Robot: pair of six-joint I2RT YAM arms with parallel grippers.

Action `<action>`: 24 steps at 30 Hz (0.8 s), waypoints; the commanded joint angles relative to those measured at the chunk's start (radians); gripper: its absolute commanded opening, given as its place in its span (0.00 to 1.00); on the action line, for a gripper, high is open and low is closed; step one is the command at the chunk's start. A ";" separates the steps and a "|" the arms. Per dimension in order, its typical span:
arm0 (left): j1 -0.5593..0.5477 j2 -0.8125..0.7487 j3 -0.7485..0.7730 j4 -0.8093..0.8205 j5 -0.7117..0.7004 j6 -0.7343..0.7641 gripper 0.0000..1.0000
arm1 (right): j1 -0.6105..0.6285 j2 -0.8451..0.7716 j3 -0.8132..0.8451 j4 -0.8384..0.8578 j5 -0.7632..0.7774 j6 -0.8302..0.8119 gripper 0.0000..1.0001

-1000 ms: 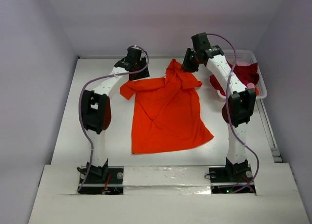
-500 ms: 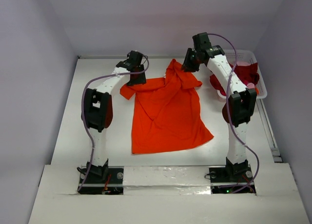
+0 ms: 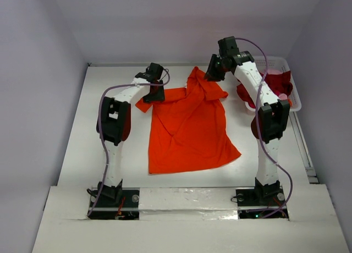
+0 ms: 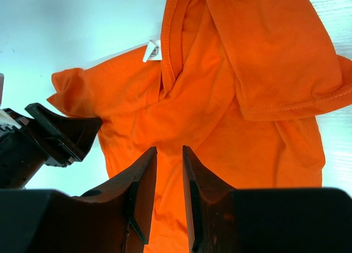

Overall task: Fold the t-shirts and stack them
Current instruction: Flatten out the tshirt

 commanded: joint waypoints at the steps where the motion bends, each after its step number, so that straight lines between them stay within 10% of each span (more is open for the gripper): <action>1: 0.004 -0.013 0.046 -0.003 0.012 0.024 0.51 | -0.005 -0.039 0.021 0.054 -0.022 -0.003 0.31; 24: 0.004 0.039 0.062 0.066 0.062 0.025 0.44 | -0.005 -0.041 0.008 0.069 -0.044 0.001 0.31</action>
